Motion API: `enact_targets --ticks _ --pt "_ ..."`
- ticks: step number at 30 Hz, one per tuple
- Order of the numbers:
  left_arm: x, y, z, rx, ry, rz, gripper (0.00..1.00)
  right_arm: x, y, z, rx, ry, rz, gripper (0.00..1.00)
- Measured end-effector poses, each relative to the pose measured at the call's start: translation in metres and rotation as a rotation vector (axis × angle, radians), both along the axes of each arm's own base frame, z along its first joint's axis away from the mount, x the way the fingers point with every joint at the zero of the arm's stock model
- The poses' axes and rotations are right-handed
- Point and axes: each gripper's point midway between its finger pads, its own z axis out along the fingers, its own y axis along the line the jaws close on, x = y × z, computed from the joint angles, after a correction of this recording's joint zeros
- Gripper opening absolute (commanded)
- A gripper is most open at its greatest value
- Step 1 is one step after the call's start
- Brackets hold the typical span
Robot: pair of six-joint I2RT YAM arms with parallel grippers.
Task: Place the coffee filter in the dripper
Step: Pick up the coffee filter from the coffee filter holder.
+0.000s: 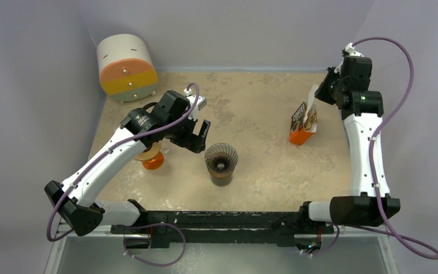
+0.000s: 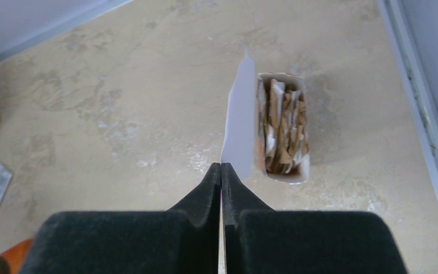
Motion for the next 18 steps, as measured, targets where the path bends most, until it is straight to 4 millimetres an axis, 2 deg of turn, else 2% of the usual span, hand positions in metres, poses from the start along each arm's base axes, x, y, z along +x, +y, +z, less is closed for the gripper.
enact_targets --ticks 4,8,12,18 --pt "0.002 -0.001 0.006 -0.009 -0.014 0.003 0.94 -0.004 0.017 0.024 0.045 -0.067 0.082 0.0" --pt "0.002 -0.002 0.012 -0.03 -0.029 0.007 0.96 -0.012 0.043 0.046 0.108 -0.129 0.2 0.0" --pt "0.002 -0.005 0.025 -0.081 -0.065 0.012 0.99 -0.023 0.073 0.065 0.184 -0.19 0.344 0.0" --pt "-0.003 -0.016 0.051 -0.218 -0.108 0.009 1.0 -0.046 0.117 0.098 0.306 -0.307 0.581 0.0"
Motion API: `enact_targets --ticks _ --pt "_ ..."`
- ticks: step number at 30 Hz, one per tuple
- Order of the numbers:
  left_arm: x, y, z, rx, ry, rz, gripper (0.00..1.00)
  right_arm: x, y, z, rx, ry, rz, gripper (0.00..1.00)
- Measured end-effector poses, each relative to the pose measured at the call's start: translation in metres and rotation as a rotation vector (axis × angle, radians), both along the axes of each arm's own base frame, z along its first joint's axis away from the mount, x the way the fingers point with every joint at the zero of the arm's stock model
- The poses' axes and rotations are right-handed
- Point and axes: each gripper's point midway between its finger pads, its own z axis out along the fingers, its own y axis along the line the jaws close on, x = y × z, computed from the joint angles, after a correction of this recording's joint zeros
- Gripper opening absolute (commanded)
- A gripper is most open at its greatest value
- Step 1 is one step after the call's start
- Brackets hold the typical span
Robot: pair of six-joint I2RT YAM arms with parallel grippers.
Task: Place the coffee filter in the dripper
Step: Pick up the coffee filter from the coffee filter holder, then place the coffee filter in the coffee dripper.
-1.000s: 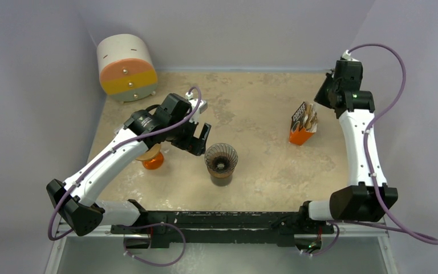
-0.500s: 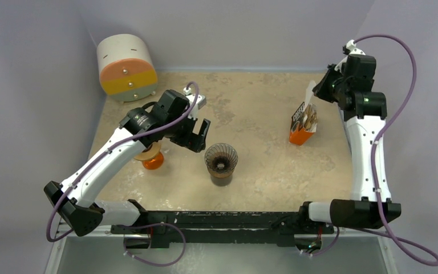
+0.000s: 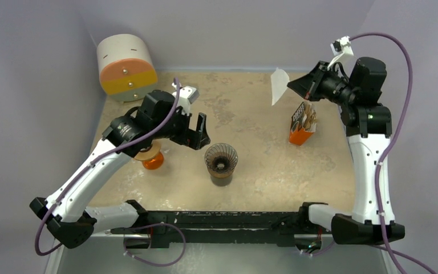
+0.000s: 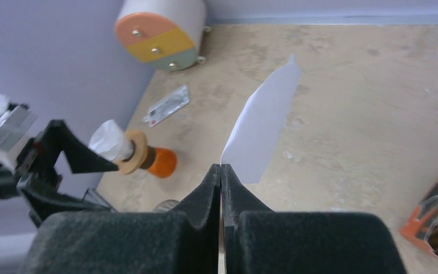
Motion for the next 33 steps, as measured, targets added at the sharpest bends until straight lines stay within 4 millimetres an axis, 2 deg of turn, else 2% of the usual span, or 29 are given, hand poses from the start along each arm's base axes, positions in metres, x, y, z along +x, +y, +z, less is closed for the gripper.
enact_targets --ticks 6,12,15,20,33 --pt "-0.012 -0.014 0.017 -0.16 -0.004 -0.021 0.99 -0.028 0.041 0.019 0.108 -0.079 0.199 0.0" --pt "-0.02 -0.032 0.038 -0.327 -0.01 -0.06 0.99 -0.058 0.094 0.04 0.188 -0.137 0.422 0.0" --pt "-0.025 -0.039 0.049 -0.41 -0.018 -0.08 0.99 -0.071 0.11 0.05 0.238 -0.164 0.503 0.0" --pt "-0.035 -0.044 0.063 -0.535 -0.023 -0.099 0.99 -0.087 0.122 0.065 0.295 -0.204 0.583 0.0" --pt "-0.053 -0.053 0.109 -0.883 -0.064 -0.168 0.99 -0.139 0.134 0.106 0.426 -0.325 0.757 0.0"
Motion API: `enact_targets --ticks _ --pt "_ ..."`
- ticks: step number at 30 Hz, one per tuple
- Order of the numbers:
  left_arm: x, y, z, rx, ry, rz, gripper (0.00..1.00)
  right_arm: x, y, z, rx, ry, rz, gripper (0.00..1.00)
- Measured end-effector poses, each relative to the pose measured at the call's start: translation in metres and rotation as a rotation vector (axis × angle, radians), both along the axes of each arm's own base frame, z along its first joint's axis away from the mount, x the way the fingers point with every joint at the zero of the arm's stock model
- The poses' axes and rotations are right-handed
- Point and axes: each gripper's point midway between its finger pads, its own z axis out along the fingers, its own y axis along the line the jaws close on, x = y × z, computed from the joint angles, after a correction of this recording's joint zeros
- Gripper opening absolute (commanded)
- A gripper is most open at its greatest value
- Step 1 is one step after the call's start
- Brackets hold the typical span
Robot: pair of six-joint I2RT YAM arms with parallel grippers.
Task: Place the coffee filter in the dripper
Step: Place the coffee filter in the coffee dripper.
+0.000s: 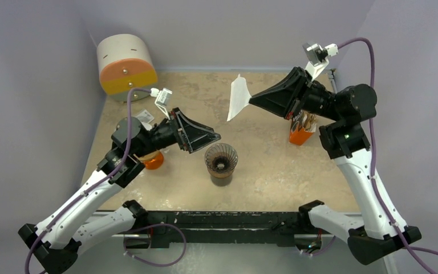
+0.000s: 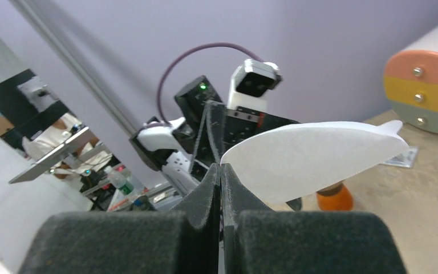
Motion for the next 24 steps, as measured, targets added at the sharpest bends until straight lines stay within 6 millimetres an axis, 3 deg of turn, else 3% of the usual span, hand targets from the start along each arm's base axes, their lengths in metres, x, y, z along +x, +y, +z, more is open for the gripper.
enact_targets --ticks 14,24 --pt "-0.013 -0.009 0.051 -0.273 -0.025 -0.128 0.92 -0.041 0.015 0.023 0.086 -0.042 0.156 0.0" --pt "-0.022 -0.016 0.069 -0.375 -0.049 -0.254 0.81 -0.065 0.023 0.03 0.131 -0.05 0.255 0.0"
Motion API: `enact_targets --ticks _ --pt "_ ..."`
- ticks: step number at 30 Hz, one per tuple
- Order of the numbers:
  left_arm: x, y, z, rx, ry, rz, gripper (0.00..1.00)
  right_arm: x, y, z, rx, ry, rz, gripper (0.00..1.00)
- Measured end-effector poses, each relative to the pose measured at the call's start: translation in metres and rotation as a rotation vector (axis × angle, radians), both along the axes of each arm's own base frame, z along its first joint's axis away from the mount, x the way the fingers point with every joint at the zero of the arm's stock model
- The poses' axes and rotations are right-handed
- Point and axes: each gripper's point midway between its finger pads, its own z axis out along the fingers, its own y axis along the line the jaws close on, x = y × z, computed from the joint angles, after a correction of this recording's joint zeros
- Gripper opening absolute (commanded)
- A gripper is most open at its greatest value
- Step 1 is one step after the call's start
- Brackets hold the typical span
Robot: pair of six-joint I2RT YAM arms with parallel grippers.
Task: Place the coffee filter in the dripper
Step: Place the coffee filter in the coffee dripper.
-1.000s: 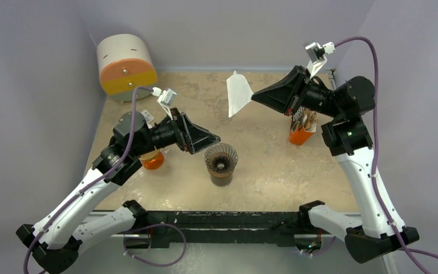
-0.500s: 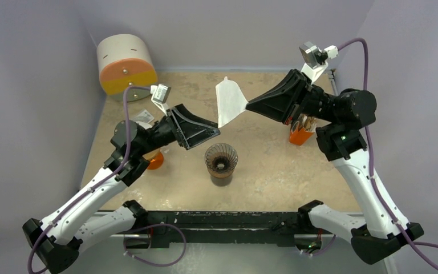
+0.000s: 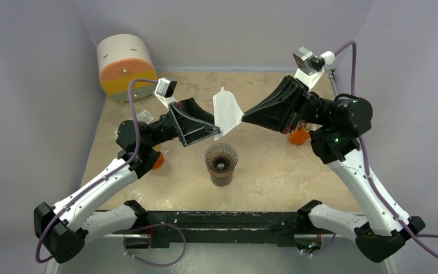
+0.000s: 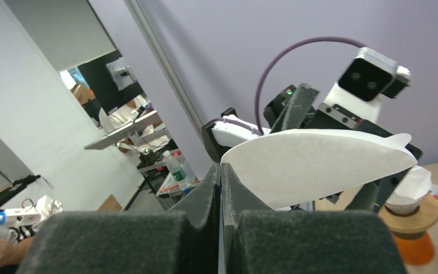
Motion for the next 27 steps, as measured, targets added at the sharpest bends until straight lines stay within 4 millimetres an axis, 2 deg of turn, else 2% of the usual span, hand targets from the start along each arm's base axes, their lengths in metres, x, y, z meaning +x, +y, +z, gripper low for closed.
enact_targets --ticks 7,17,20,23,27 --pt "-0.004 -0.004 0.006 -0.045 -0.008 -0.072 0.67 -0.009 0.002 0.001 0.009 -0.01 0.028 0.0" --pt "-0.018 -0.003 0.02 -0.1 -0.057 -0.177 0.23 -0.018 -0.006 -0.006 -0.003 -0.016 -0.002 0.0" --pt "-0.024 0.0 0.023 -0.107 -0.084 -0.198 0.16 -0.02 -0.009 -0.009 -0.006 -0.014 -0.023 0.0" --pt "-0.029 0.001 0.024 -0.107 -0.101 -0.21 0.0 -0.018 -0.01 -0.015 -0.015 -0.001 -0.052 0.0" --pt "-0.035 0.004 0.024 -0.1 -0.118 -0.227 0.0 -0.016 -0.012 -0.023 -0.028 0.018 -0.087 0.0"
